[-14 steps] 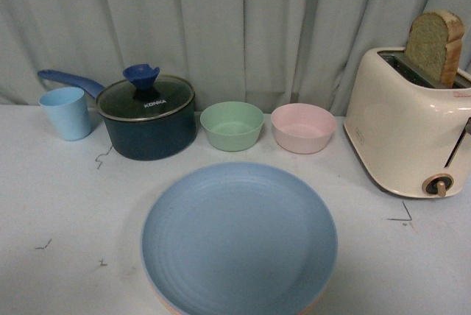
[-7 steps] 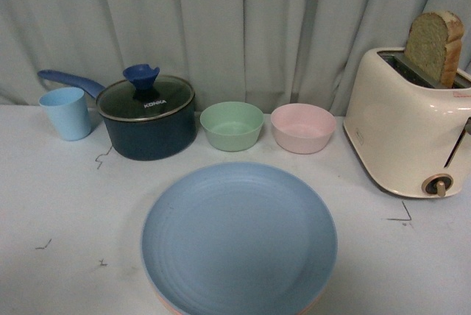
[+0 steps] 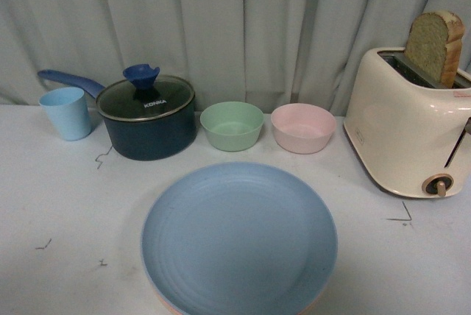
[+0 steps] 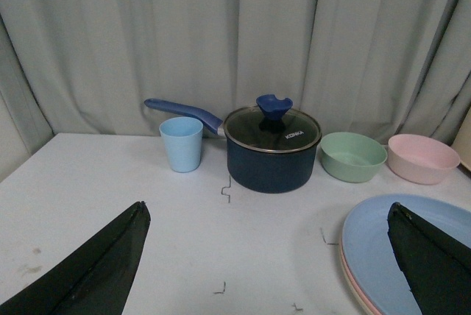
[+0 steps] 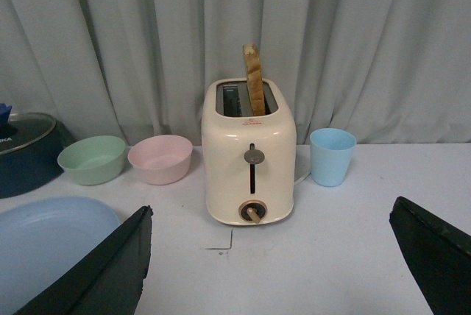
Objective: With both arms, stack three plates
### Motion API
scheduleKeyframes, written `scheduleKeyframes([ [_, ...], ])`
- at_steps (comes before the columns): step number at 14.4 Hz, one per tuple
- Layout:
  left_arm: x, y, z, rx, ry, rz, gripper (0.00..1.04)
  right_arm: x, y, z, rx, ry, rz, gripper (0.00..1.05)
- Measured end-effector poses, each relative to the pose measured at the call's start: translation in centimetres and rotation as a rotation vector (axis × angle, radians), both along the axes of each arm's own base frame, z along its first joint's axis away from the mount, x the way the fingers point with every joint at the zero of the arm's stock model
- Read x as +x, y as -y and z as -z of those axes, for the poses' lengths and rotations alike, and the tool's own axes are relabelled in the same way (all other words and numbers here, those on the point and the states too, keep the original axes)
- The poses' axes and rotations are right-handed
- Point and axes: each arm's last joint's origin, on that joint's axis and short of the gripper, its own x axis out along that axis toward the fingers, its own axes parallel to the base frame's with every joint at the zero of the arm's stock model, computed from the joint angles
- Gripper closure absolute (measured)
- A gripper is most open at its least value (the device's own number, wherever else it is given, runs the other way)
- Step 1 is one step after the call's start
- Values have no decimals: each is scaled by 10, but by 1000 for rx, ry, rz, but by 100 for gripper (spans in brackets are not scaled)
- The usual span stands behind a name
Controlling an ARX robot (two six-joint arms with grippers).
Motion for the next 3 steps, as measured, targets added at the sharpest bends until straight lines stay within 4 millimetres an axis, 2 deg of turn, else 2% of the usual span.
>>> scheduleKeyframes([
  [3,0,0,0,0,0,0,7,0,0,0,0,0,0,6],
])
